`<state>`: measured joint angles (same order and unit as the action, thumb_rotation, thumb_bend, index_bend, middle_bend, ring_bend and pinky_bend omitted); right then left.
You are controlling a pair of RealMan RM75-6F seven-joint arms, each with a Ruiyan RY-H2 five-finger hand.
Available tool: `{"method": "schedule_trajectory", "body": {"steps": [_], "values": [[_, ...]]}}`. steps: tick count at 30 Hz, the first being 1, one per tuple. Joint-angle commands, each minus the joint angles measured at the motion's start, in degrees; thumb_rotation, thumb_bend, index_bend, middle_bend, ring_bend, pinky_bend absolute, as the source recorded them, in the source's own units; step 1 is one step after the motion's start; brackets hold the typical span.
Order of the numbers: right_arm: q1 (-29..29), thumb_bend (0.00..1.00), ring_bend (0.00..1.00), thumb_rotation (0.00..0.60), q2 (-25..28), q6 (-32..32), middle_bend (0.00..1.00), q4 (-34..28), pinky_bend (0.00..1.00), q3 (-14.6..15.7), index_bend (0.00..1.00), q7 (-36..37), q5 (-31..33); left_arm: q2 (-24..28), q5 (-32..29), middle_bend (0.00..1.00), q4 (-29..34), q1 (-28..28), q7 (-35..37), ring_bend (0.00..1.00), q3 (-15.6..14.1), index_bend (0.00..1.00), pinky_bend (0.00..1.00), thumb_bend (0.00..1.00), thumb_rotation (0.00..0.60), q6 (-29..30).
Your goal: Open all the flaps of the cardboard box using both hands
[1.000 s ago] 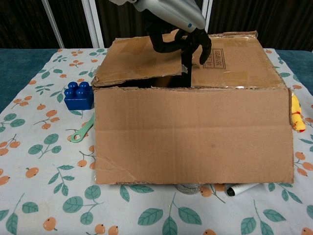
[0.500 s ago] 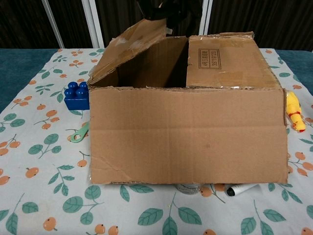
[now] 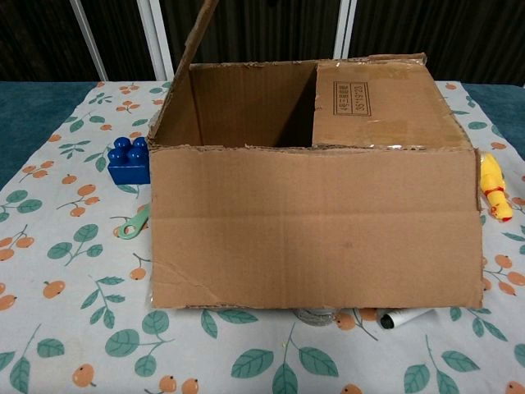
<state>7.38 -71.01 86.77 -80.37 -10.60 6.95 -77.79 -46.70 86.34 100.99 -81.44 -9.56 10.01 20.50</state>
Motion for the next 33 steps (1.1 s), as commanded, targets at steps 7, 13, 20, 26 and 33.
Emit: {"method": "schedule_trajectory", "body": {"steps": [7,13,20,26,33], "values": [[-0.08,0.45,0.0,0.6,-0.08,-0.1,0.0,0.14,0.21,-0.11,0.0,0.03,-0.28,9.73,2.71,0.52,5.7,5.79,1.38,0.37,-1.32,0.31,0.42,0.86,0.6,2.86],[-0.13,0.45,0.0,0.6,0.0,-0.05,0.0,0.04,0.21,-0.09,0.0,-0.29,-0.66,15.01,5.03,0.52,8.11,10.4,2.57,0.37,-2.88,0.31,0.42,0.86,0.6,4.75],[-0.2,0.46,0.0,0.6,0.0,-0.2,0.0,0.02,0.21,-0.27,0.0,-0.27,-0.58,21.79,8.58,0.52,10.61,17.28,4.56,0.37,-4.88,0.31,0.42,0.86,0.6,9.23],[-0.2,0.47,0.0,0.6,0.07,-0.25,0.0,-0.17,0.21,-0.16,0.0,-0.54,-0.98,22.76,10.63,0.5,10.12,23.64,6.44,0.37,-6.54,0.3,0.41,0.84,0.6,14.19],[-0.29,0.47,0.0,0.6,0.35,-0.22,0.0,-0.29,0.21,-0.34,0.0,-0.45,-1.02,14.9,7.15,0.33,7.21,35.15,4.06,0.22,-8.33,0.17,0.26,0.76,0.6,27.49]]}}
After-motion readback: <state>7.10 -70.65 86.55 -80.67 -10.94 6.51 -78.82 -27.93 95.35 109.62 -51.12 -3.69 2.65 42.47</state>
